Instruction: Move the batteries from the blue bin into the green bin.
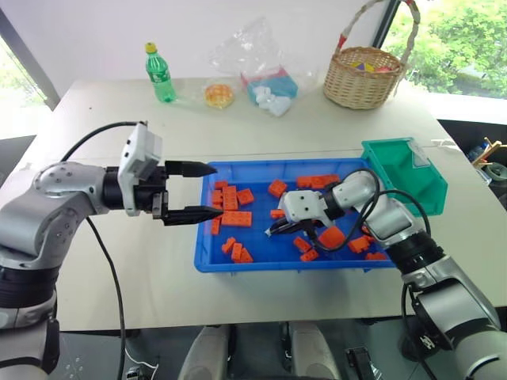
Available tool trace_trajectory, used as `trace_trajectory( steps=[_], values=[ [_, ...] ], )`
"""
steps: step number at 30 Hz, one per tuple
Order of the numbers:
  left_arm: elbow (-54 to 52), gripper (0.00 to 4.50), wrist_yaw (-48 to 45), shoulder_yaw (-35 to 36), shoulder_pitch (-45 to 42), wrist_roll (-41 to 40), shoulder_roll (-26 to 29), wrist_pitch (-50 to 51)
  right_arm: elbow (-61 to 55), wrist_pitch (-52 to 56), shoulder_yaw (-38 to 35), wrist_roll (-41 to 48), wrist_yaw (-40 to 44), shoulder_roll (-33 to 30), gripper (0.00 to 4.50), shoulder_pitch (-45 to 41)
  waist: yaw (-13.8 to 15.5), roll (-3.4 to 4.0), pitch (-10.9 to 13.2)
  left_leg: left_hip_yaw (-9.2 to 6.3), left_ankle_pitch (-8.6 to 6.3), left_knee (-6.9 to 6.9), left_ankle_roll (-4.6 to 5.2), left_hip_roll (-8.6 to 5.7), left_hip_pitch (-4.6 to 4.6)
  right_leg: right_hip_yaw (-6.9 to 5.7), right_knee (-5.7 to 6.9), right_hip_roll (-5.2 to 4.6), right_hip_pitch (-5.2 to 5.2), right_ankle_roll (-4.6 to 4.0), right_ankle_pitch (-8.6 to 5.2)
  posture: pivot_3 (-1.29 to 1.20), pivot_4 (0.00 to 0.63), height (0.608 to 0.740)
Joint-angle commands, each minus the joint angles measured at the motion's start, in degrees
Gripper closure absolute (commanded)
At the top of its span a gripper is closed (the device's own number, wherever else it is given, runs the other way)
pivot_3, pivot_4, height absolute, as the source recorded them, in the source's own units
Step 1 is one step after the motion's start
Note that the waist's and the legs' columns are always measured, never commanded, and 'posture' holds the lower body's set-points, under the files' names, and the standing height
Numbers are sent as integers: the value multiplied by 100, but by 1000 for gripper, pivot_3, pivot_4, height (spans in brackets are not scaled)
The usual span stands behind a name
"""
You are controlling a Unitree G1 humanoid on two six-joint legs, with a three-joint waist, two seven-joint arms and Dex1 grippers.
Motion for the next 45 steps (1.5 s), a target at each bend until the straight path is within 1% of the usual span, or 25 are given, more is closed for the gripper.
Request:
trace_trajectory(
  steps=[1, 8, 9, 10, 13, 16, 21, 24, 28, 29, 33, 34, 36, 39, 43, 45],
  values=[
    [-26, 0, -32, 63, -99, -4, 19, -89, -119, 104, -89, 12, 12, -7, 4013, -133, -1, 0, 0, 0, 0, 0, 0, 0, 0, 0, 0, 0, 0, 0, 0, 0, 150, 693],
    [19, 0, -51, 42, -140, 36, -7, -134, 189, -55, -9, -148, 15, 9, 4013, -297, -1, 0, 0, 0, 0, 0, 0, 0, 0, 0, 0, 0, 0, 0, 0, 0, 150, 693],
    [15, 0, -50, 45, -138, 35, -5, -136, 238, -112, -1, -179, -2, 28, 3476, -311, -1, 0, 0, 0, 0, 0, 0, 0, 0, 0, 0, 0, 0, 0, 0, 0, 150, 693],
    [14, 0, -51, 48, -140, 37, 1, -139, 308, -239, 35, -227, 22, 29, 3135, -325, -1, 0, 0, 0, 0, 0, 0, 0, 0, 0, 0, 0, 0, 0, 0, 0, 150, 693],
    [1, 0, -44, 66, -139, 32, 13, -136, 444, -540, 116, -316, 125, 10, 1576, -314, -2, 0, 0, 1, 0, 0, 0, 0, 0, 0, 0, 0, 0, 0, 0, 0, 150, 693],
    [-1, 0, -29, 96, -153, 27, 26, -126, 560, -857, 186, -357, 208, 30, 1576, -257, -3, 0, 0, 0, 0, 0, 0, 0, 0, 0, 0, 0, 0, 0, 0, 0, 150, 693],
    [-15, 0, 20, 135, -165, 15, 22, -109, 758, -901, 173, -413, 68, 211, 1576, -224, -23, -2, -1, 0, 0, 0, 0, 1, 3, 0, 0, 1, 3, 0, 0, 0, 150, 693],
    [-11, 0, 43, 134, -194, 9, 20, -96, 755, -835, 128, -395, 49, 253, 2375, -219, -27, -2, -1, 0, 0, -1, 0, 3, 7, 0, 1, 3, 4, 0, 0, 0, 150, 693],
    [1, 0, 56, 117, -223, 14, 11, -102, 599, -705, 80, -329, 102, 228, 4403, -188, -14, -2, -1, 0, 0, 0, -1, 1, 6, 0, 1, 3, 5, 0, 0, 0, 150, 693],
    [18, 0, 54, 105, -238, 21, 5, -107, 581, -680, 76, -325, 100, 227, 4461, -188, -13, -2, -1, 0, 0, 0, -1, 1, 6, 0, 1, 3, 6, 0, 0, 0, 150, 693],
    [47, 0, 55, 39, -302, 34, -40, -115, 287, -428, -5, -243, 104, 164, 4457, -155, -10, -2, -1, 0, 0, 0, -1, 1, 7, 1, 1, 3, 5, 0, 0, 0, 150, 693],
    [48, 0, 47, 30, -310, 34, -47, -109, 150, -261, -63, -177, 93, 153, 4457, -146, -7, -2, -1, 0, 0, 0, -1, 1, 6, 0, 1, 3, 5, 0, 0, 0, 150, 693],
    [29, 0, 12, 3, -301, 30, -52, -88, -403, 543, -345, 137, -36, 160, 4457, -117, -2, -2, -1, 0, 0, 0, -1, 1, 5, 1, 1, 2, 4, 0, 0, 0, 150, 693],
    [-36, 0, -12, 1, -231, 5, -47, -54, -1353, 1849, -916, 459, -602, 111, 4457, -16, 4, -1, -1, -2, 0, 0, -1, 1, 1, 1, 2, 2, 1, 0, 0, 0, 150, 693],
    [-105, 0, 3, 34, -119, -18, -58, -28, -2335, 3298, -1838, 501, -1693, -108, 4457, 216, 32, -1, -1, -3, 0, 0, 0, 0, -1, 2, 1, -1, -2, -1, 0, 0, 150, 693],
    [-146, 0, 14, 47, -19, -17, -58, -35, -2672, 3985, -2506, 522, -2210, -327, 4457, 429, 59, -2, -1, -3, 0, 0, 0, -2, -1, 1, -1, -5, 0, -1, 0, 0, 150, 693]
  ],
)
